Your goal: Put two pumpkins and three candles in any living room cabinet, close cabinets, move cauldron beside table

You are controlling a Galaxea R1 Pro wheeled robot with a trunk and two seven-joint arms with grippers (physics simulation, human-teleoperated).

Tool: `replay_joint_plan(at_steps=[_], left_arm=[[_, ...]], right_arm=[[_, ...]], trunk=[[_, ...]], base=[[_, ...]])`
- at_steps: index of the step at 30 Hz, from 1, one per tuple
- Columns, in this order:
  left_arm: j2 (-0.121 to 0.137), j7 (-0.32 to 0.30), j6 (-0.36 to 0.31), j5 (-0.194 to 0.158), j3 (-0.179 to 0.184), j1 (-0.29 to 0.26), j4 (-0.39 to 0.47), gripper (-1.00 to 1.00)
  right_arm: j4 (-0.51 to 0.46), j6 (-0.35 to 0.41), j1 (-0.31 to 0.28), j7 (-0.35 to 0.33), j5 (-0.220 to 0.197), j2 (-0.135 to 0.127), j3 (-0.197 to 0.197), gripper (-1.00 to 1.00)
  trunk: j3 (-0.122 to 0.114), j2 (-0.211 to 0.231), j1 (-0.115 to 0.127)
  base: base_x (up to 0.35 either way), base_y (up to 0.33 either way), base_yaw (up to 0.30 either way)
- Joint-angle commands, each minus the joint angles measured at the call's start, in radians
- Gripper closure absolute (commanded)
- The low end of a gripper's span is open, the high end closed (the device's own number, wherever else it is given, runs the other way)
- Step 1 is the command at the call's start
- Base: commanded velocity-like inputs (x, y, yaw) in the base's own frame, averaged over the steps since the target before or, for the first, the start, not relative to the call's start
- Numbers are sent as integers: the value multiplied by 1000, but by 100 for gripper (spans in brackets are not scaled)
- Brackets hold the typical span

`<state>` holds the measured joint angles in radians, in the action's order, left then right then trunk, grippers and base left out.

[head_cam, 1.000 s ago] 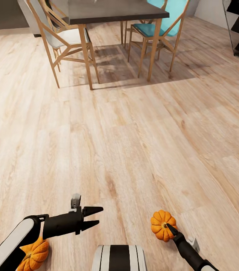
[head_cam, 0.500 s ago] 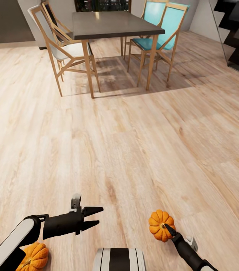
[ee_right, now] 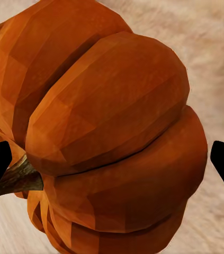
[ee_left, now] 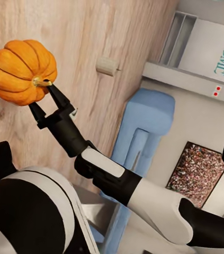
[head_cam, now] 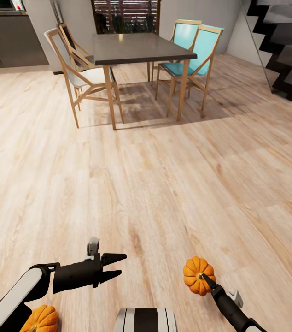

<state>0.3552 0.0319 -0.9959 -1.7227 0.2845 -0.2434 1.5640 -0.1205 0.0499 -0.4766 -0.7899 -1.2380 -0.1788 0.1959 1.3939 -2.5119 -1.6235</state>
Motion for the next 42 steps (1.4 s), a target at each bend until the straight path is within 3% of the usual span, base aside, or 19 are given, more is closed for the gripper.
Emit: replay_joint_plan(at_steps=[1, 8, 33, 42], left_arm=[[1, 3, -1, -5, 1, -1, 0, -100], [1, 3, -1, -3, 0, 0, -1, -100], [1, 3, -1, -4, -3, 1, -1, -100], [1, 3, -1, -3, -2, 1, -1, -100]], right_arm=[[1, 5, 0, -4, -11, -1, 6, 100], [1, 5, 0, 0, -11, -3, 5, 100], [1, 6, 0, 4, -10, 1, 7, 100], [-1, 5, 0, 2, -9, 2, 7, 100]], trunk=[[-3, 0, 1], [-30, 2, 4], [-30, 2, 4], [-65, 4, 8]], base=[[0, 0, 0], [0, 0, 114], [0, 0, 284], [0, 0, 287]])
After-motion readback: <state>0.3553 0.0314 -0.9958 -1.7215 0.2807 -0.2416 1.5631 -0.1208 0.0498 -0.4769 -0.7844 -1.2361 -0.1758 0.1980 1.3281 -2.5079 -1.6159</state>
